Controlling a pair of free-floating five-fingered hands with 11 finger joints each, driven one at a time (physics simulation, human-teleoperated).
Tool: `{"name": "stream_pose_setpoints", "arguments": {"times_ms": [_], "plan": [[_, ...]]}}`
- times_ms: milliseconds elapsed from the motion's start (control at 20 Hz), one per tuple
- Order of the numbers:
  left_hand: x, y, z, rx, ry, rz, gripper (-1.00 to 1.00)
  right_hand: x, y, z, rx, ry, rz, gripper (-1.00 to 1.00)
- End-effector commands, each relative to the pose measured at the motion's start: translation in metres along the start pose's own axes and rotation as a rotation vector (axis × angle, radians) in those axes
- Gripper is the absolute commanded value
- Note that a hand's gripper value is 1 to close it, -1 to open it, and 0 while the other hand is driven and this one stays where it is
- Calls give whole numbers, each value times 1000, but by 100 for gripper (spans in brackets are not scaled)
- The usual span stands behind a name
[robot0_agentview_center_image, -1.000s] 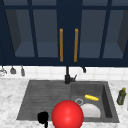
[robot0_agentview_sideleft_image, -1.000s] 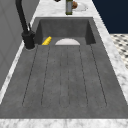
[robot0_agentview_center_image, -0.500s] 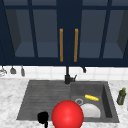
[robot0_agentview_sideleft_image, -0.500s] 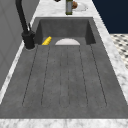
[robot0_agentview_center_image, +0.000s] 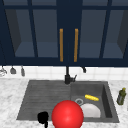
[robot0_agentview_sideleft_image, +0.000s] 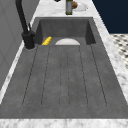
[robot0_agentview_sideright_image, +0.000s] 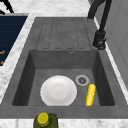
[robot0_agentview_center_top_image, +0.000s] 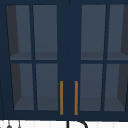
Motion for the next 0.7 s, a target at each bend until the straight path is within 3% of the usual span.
{"name": "stream_pose_setpoints", "arguments": {"times_ms": [0,350,650], "plan": [[0,0,0,0,0,0,0,3,-4,6,-25,70,-107,-100],[0,0,0,0,0,0,0,17,-1,10,5,87,-225,-100],[0,0,0,0,0,0,0,37,0,13,18,92,-288,-100]]}}
